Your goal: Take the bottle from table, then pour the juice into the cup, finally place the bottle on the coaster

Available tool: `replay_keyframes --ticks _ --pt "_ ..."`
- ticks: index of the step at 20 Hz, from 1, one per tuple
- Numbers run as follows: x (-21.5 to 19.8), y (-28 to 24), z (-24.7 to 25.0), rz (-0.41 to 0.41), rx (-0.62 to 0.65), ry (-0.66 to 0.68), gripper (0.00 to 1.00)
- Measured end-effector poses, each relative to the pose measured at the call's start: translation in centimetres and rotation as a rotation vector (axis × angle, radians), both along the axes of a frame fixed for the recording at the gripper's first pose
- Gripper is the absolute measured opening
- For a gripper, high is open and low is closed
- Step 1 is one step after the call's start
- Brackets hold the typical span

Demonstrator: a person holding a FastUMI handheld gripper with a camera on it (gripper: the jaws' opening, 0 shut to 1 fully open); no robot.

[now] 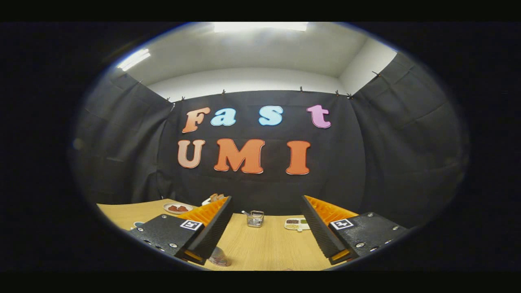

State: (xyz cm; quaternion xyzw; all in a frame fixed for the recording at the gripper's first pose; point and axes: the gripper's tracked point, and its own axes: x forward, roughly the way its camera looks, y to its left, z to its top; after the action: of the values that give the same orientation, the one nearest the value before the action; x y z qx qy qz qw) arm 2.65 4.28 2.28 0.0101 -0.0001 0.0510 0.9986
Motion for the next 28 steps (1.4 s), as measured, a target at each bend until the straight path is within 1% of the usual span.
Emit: replay_keyframes --ticks 3,7,11,15,19,22,24,28 --pt "0.1 0.6 -0.1 0.014 -0.001 -0.001 0.98" --pt "-0.4 0.9 -2.1 0.016 -0.008 0.019 0.98" --pt "-1.3 2.3 -4.5 0.070 0.041 0.048 0.98" --pt "-2.1 3.6 -7.2 0.104 0.028 0.071 0.98" --pt "-3.4 6.3 -11.1 0.168 0.032 0.128 0.98" --pt "-4.6 9.1 -14.6 0.255 0.074 0.195 0.98" --pt "-5.0 9.5 -16.9 0.263 0.079 0.237 0.98" --pt "-5.2 10.5 -20.4 0.266 0.044 0.294 0.99"
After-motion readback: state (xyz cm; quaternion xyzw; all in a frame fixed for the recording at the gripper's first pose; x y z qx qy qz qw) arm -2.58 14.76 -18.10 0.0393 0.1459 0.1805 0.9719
